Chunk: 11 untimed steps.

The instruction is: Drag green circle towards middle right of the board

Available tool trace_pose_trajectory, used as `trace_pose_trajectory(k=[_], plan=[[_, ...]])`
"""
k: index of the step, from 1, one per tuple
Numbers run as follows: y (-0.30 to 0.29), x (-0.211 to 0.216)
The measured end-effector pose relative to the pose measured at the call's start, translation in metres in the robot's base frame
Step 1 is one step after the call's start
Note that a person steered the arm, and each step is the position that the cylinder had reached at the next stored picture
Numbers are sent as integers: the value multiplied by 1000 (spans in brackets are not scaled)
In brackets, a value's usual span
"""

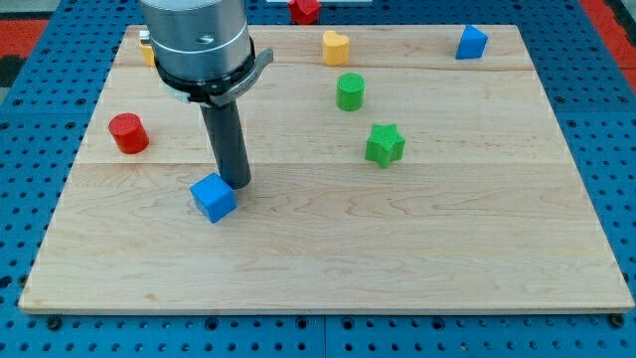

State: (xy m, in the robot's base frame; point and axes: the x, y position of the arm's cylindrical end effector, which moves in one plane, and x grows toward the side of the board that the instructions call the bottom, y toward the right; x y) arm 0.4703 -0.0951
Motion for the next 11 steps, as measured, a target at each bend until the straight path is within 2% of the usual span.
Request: trace_pose_trajectory(k=[1, 2, 4, 5, 6, 7, 8, 9, 10, 11], plan=[[0, 0], [18, -22], [27, -106], [100, -140], [158, -151], [137, -170], [171, -174], [219, -144], [257, -134], [269, -127]])
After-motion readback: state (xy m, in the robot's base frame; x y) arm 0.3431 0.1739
